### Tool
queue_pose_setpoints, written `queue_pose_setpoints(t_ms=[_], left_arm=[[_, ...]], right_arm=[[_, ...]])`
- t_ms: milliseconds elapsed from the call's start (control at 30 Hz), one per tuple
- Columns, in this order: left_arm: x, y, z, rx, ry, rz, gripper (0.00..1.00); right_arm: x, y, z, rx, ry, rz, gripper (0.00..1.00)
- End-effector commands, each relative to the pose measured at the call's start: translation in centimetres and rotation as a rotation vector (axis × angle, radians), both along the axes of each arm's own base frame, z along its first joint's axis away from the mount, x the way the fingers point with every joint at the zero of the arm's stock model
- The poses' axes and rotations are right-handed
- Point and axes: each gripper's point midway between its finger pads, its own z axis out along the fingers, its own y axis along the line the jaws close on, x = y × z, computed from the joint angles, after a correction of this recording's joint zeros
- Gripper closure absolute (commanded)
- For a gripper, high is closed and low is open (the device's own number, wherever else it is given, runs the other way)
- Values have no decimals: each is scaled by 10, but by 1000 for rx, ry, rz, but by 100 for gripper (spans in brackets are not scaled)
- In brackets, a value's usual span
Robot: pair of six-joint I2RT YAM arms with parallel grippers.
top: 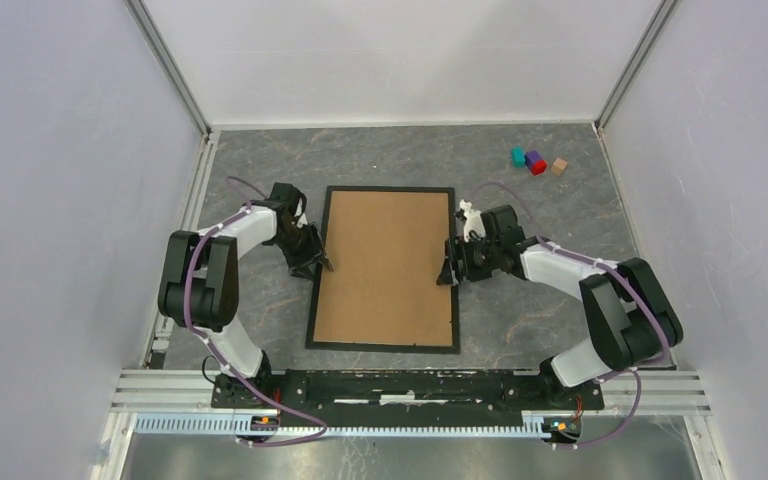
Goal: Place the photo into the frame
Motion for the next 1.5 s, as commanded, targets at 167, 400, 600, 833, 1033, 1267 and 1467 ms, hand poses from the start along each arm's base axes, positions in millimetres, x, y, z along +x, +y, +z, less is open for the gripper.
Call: queue_pose_setpoints(t_ms=[167, 400, 600, 833, 1033, 1267, 1467], left_arm=[[33, 2, 4, 61, -121, -108, 46], [26, 7, 3, 81, -113, -135, 54], [23, 10, 0, 97, -109, -144, 58], [26, 8, 2, 88, -120, -150, 63], [24, 7, 0, 81, -119, -149, 64], [24, 4, -1, 64, -118, -145, 65], [22, 0, -3, 56, -111, -159, 65]], right_arm=[[110, -36, 51, 42, 12, -184, 42], [173, -50, 45, 38, 30, -261, 67], [168, -41, 14, 12, 113, -200, 75], [147, -47, -5, -19, 158, -195, 72], [143, -53, -4, -2, 156, -211, 72], [135, -55, -24, -30, 209, -207, 78], [134, -63, -46, -129, 257, -229, 77]])
